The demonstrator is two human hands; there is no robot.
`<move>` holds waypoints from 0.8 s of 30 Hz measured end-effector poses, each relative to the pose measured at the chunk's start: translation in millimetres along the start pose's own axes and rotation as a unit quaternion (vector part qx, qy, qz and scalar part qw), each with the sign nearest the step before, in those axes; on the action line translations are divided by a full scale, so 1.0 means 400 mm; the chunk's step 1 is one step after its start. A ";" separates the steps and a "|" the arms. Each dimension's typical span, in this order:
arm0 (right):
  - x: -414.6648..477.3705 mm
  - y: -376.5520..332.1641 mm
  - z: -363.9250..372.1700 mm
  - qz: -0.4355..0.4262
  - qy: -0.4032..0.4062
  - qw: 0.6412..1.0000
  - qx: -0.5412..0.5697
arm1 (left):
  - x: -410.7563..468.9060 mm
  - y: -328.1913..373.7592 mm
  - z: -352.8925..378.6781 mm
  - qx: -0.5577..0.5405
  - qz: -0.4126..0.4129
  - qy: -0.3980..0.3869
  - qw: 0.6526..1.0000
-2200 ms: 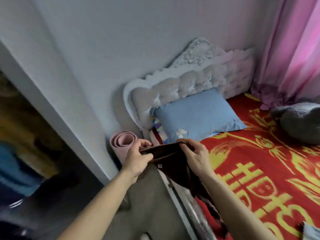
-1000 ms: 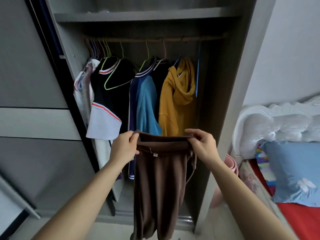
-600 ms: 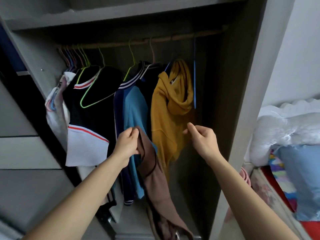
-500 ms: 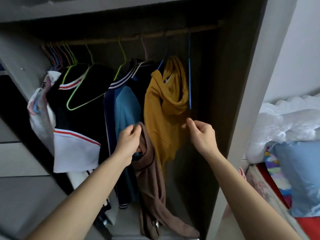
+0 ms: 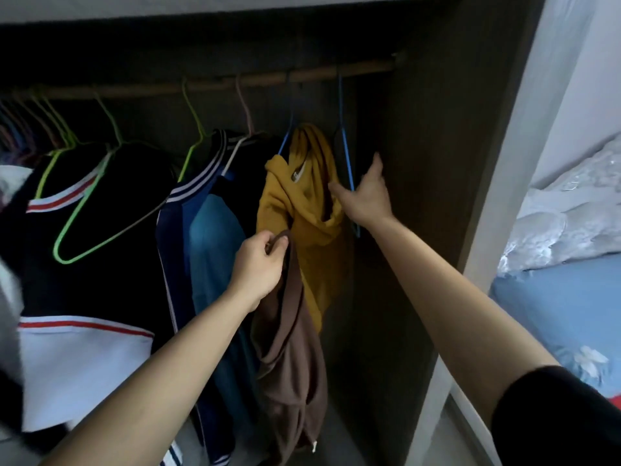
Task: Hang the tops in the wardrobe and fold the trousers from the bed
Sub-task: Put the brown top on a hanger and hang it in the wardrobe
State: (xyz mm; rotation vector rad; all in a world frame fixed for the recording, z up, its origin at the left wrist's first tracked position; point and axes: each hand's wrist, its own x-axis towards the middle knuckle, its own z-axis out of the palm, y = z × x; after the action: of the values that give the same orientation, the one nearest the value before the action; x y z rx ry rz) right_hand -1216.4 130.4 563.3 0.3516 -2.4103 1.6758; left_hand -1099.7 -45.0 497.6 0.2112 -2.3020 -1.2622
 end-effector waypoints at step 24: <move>-0.333 0.127 0.083 -0.101 0.306 0.939 -0.122 | 0.070 -0.107 0.019 -0.107 0.065 -0.177 0.976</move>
State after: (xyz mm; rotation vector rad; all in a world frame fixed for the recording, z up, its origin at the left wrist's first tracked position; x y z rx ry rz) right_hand -1105.0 127.9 468.4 0.0228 -1.9947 1.1537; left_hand -1132.0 -73.6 468.8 -0.2541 -2.3932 -1.5683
